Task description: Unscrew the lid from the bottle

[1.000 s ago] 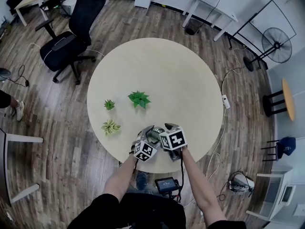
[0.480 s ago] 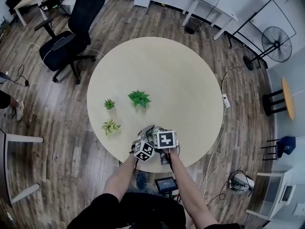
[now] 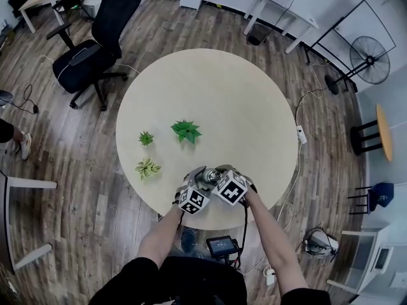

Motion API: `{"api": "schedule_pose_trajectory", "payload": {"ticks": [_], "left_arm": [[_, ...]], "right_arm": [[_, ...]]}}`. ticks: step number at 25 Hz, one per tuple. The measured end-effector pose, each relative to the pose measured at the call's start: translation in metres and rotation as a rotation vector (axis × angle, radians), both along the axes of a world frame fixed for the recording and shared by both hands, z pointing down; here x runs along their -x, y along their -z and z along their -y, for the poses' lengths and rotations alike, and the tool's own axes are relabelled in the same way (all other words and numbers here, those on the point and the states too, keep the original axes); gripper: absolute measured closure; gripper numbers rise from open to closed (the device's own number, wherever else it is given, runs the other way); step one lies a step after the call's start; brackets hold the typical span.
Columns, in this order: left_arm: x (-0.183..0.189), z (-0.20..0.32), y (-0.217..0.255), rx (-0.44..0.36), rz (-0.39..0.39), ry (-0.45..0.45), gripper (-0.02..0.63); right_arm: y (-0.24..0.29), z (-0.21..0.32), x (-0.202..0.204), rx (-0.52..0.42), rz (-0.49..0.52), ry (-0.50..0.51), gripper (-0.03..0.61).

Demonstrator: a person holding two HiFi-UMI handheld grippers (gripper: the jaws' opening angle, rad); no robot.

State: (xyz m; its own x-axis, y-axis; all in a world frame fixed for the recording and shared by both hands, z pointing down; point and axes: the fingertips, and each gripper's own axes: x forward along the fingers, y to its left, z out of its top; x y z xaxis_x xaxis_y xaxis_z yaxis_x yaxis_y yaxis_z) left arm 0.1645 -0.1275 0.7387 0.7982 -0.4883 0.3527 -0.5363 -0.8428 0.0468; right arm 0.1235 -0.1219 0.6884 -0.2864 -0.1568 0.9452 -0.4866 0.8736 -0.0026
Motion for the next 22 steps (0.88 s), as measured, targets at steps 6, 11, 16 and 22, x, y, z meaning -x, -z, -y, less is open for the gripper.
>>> {"api": "schedule_pose_trajectory", "payload": {"ticks": [6,11,16,22], "left_arm": [[0.0,0.0,0.0,0.0,0.003,-0.002,0.241],[-0.001,0.0,0.002,-0.002,0.004,-0.005,0.241],[0.0,0.0,-0.001,-0.001,0.008,-0.006,0.238],[0.001,0.002,-0.003,0.002,0.013,0.005,0.238]], "right_arm": [[-0.002,-0.01,0.0,-0.015,-0.111,0.484,0.313],[0.008,-0.011,-0.002,-0.008,-0.107,0.567,0.313],[0.027,-0.001,0.003,-0.06,0.043,0.366,0.313],[0.061,0.014,0.002,-0.188,0.229,0.109,0.313]]}}
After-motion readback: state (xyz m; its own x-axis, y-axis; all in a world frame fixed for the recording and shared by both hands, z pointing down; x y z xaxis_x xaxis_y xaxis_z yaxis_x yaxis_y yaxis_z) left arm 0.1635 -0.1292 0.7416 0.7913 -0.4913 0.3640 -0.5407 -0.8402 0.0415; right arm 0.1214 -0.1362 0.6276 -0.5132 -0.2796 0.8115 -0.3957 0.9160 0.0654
